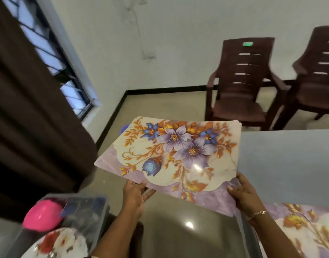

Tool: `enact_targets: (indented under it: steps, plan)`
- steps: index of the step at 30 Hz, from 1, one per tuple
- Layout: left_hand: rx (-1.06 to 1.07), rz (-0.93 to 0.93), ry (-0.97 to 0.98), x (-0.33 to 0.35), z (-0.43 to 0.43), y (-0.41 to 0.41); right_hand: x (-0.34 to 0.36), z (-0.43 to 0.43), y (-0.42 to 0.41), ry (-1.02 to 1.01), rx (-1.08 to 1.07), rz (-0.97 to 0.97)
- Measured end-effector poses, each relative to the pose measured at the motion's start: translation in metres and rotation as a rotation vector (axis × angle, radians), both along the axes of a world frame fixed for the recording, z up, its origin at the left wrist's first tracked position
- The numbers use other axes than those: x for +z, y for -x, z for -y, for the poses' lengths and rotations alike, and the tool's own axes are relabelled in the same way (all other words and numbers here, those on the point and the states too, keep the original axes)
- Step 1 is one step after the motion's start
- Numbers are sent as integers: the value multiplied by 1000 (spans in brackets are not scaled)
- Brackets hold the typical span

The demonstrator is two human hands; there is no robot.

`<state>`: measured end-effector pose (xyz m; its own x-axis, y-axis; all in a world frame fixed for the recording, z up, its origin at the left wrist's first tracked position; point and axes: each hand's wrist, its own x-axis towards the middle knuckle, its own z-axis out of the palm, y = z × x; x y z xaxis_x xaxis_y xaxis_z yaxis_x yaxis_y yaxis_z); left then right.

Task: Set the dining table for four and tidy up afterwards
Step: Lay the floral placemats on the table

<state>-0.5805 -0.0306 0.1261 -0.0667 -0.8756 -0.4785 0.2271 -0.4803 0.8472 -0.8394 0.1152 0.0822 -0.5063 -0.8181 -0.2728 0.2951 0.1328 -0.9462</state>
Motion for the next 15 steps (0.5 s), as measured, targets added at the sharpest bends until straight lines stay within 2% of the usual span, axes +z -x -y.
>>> enact_targets:
  steps: [15]
  plan:
    - [-450,-11,-44,-4,164,200,28,60,82,-48,-507,-6]
